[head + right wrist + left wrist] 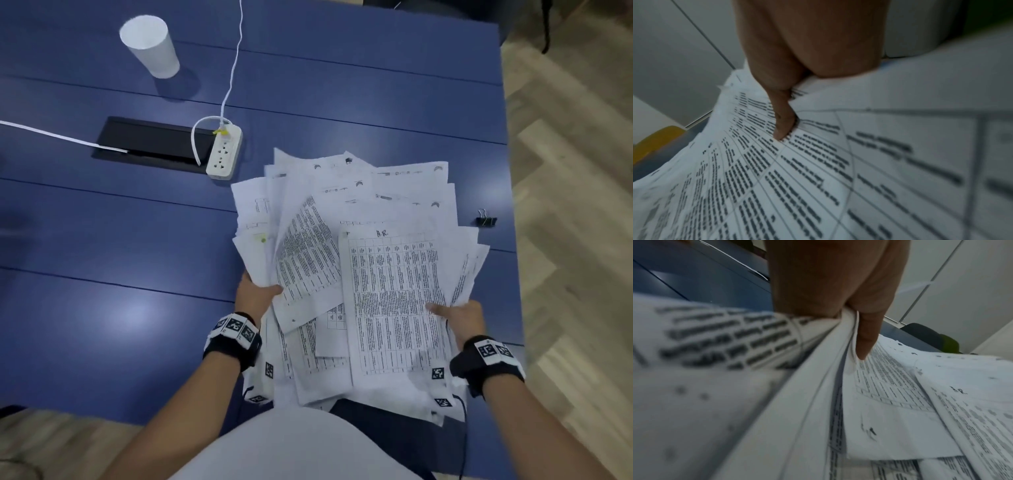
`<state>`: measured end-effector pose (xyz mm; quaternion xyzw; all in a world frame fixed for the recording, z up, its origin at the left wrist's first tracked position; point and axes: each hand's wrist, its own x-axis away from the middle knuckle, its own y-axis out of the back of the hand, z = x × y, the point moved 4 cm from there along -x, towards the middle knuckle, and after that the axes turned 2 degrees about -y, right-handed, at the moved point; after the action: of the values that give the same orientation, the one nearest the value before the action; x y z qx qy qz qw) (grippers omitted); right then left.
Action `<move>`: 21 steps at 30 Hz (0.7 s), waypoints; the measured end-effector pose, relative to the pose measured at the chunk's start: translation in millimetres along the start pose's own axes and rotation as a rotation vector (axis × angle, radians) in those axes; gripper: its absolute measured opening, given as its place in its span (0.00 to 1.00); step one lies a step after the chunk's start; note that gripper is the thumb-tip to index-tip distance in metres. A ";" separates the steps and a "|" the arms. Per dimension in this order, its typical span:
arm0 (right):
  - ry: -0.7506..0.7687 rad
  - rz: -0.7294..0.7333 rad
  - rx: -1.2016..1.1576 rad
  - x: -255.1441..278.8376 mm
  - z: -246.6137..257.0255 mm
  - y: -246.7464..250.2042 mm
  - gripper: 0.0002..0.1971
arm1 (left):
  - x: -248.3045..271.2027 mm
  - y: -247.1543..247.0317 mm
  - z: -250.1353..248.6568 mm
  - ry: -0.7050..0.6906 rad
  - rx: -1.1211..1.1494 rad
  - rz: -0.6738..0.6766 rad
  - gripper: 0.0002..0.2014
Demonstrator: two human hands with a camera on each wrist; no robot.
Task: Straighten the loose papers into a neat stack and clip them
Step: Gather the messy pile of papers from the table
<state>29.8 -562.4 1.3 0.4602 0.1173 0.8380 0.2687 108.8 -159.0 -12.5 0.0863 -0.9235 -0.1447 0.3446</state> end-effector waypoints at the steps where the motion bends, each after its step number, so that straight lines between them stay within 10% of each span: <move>1: 0.000 -0.011 -0.015 0.7 -2.6 2.0 0.28 | -0.4 3.0 -1.1 -0.021 0.023 -0.018 0.32; 7: 0.029 0.030 -0.049 10.5 -4.6 4.2 0.36 | -10.0 16.9 0.8 0.037 -0.032 0.000 0.43; 17: 0.077 -0.037 0.075 15.5 5.1 29.8 0.14 | -15.1 31.9 -14.0 -0.005 -0.192 -0.071 0.23; 21: 0.021 -0.044 0.097 12.6 -2.7 51.2 0.21 | -14.3 47.6 -31.7 -0.073 -0.230 -0.034 0.20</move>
<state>4.6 -597.6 31.5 0.4612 0.1707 0.8300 0.2630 137.6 -117.0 17.2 0.0567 -0.9111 -0.2587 0.3158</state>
